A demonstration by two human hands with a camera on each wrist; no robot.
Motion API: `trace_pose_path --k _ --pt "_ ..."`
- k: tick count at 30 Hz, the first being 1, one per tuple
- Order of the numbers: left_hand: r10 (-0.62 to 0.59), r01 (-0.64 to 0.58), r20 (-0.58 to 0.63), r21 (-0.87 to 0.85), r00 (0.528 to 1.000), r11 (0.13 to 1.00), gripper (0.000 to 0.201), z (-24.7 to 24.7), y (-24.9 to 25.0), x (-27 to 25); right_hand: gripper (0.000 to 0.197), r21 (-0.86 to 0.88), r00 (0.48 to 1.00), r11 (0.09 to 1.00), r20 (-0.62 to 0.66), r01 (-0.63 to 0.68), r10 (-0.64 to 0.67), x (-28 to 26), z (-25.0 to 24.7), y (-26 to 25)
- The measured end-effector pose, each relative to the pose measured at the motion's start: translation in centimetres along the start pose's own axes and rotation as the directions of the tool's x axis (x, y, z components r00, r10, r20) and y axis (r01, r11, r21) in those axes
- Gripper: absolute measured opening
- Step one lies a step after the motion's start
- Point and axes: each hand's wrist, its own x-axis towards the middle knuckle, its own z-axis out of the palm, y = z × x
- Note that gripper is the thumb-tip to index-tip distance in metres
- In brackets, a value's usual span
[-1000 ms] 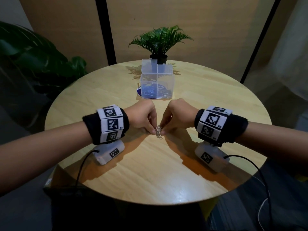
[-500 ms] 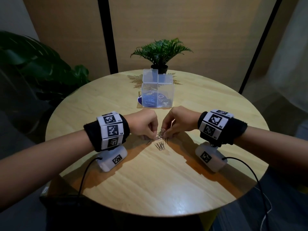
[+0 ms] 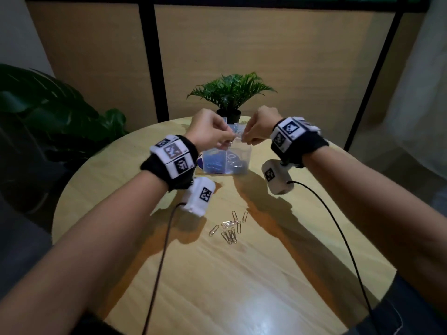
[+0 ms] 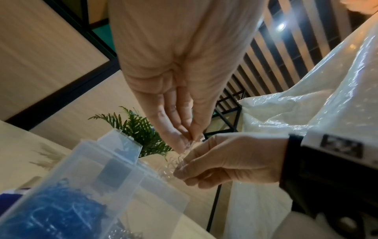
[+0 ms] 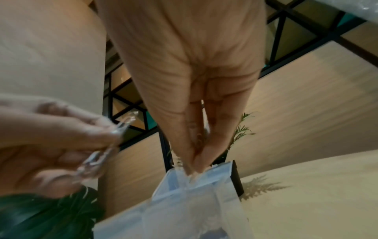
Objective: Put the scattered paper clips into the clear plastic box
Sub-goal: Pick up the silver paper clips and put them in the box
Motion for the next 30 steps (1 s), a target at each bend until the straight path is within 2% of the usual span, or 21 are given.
trace_pose_path --k 2,3,5,8,10,12,13,15,17,18,20,22,26,28,30 --pt "-0.027 0.03 -0.072 0.038 0.997 0.999 0.012 1.2 -0.4 1.6 0.026 -0.115 0.999 0.993 0.029 -0.034 0.038 1.0 0.7 -0.1" --pt "-0.045 0.051 -0.1 0.058 0.994 0.997 0.013 1.7 -0.8 2.4 0.027 -0.118 0.998 0.992 0.044 -0.042 0.048 1.1 0.8 0.0" --pt "-0.087 0.099 -0.141 0.082 0.986 0.992 0.015 2.5 -1.4 3.6 0.026 -0.07 0.998 0.996 0.034 -0.048 0.05 1.2 0.7 0.3" --pt "-0.143 0.153 -0.087 0.121 0.986 0.981 0.017 3.1 -1.6 4.5 0.024 0.053 0.998 0.998 -0.04 -0.043 0.045 0.4 -0.9 0.6" --pt "-0.097 0.108 -0.072 0.18 0.993 0.978 0.018 2.8 -1.3 4.3 0.019 0.039 0.991 0.999 -0.135 0.004 0.001 -0.9 -2.1 0.7" --pt "0.023 -0.008 -0.052 0.264 0.998 0.964 0.018 1.8 -0.6 2.8 0.011 -0.056 0.978 0.995 -0.187 0.084 -0.093 -3.0 -2.6 0.9" --pt "0.059 -0.058 0.006 0.303 0.998 0.951 0.018 1.0 -0.4 1.4 0.009 -0.113 0.98 0.985 -0.136 0.13 -0.145 -4.4 -2.4 1.0" --pt "0.026 -0.115 0.241 0.366 0.97 0.923 0.021 -0.5 -0.5 -1.8 0.009 -0.234 0.967 0.939 0.111 0.251 -0.23 -7.5 -1.1 1.6" --pt "-0.132 -0.098 0.457 0.446 0.88 0.89 0.027 -1.5 -1.1 -4.9 0.013 -0.305 0.909 0.889 0.348 0.342 -0.231 -10.4 0.7 2.4" --pt "-0.204 -0.102 0.509 0.51 0.836 0.854 0.03 -1.7 -1.5 -6.2 0.015 -0.329 0.882 0.868 0.417 0.372 -0.22 -11.4 1.5 2.7" --pt "-0.28 -0.134 0.539 0.605 0.794 0.785 0.032 -1.4 -2.1 -8.3 0.018 -0.343 0.854 0.849 0.473 0.403 -0.215 -12.7 2.9 2.8" --pt "-0.287 -0.122 0.527 0.61 0.8 0.783 0.031 -0.4 -2.4 -9.7 0.019 -0.306 0.851 0.856 0.462 0.417 -0.25 -13.5 4.1 2.4" --pt "-0.209 -0.084 0.503 0.499 0.838 0.863 0.022 1.3 -2.3 -10.6 0.02 -0.221 0.84 0.86 0.424 0.459 -0.339 -14.2 5.5 1.2" --pt "-0.185 -0.05 0.503 0.417 0.844 0.908 0.022 1.2 -1.9 -10.5 0.021 -0.216 0.864 0.877 0.38 0.43 -0.33 -14.3 5.2 1.2" --pt "-0.145 -0.06 0.472 0.393 0.869 0.918 0.029 0.5 -1.7 -9.9 0.025 -0.253 0.896 0.888 0.335 0.385 -0.293 -14.4 4.4 1.6"
